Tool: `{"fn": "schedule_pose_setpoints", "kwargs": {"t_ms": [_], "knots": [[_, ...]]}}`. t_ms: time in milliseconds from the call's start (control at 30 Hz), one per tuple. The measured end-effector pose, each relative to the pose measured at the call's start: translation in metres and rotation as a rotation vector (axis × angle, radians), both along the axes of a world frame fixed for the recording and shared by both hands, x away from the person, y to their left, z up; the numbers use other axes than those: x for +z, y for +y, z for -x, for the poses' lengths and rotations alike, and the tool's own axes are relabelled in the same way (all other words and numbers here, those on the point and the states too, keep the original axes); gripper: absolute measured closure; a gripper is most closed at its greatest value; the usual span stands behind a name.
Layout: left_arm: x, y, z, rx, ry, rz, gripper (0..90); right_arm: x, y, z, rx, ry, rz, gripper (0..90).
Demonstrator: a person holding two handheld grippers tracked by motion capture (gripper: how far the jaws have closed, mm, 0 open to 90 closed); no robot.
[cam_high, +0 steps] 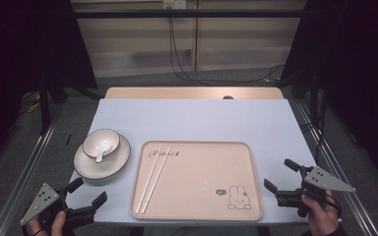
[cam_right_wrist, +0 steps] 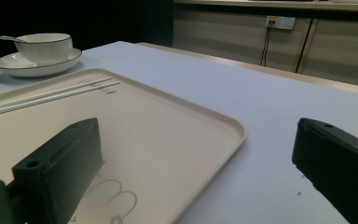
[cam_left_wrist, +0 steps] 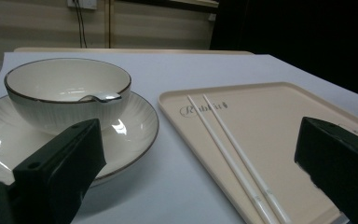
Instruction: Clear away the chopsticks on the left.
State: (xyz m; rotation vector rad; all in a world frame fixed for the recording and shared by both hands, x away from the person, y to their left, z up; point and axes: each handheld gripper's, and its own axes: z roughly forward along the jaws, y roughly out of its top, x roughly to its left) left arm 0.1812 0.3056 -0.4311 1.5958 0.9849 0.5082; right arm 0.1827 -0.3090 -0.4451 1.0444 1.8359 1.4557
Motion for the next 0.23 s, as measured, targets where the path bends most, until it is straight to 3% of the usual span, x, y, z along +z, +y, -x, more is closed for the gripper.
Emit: {"fn": "schedule_pose_setpoints", "kwargs": {"t_ms": [33,233], "knots": [[0.0009,-0.0013,0.0002,-0.014,-0.009,-0.022,1.3,-0.0001,-0.0002,0.0000,0.000,0.001,0.002,0.9],[0.0009,-0.0002,-0.0006,-0.013,-0.006,-0.012,1.3,-0.0004,-0.0018,-0.0006,-0.006,0.000,0.008,1.0]]}}
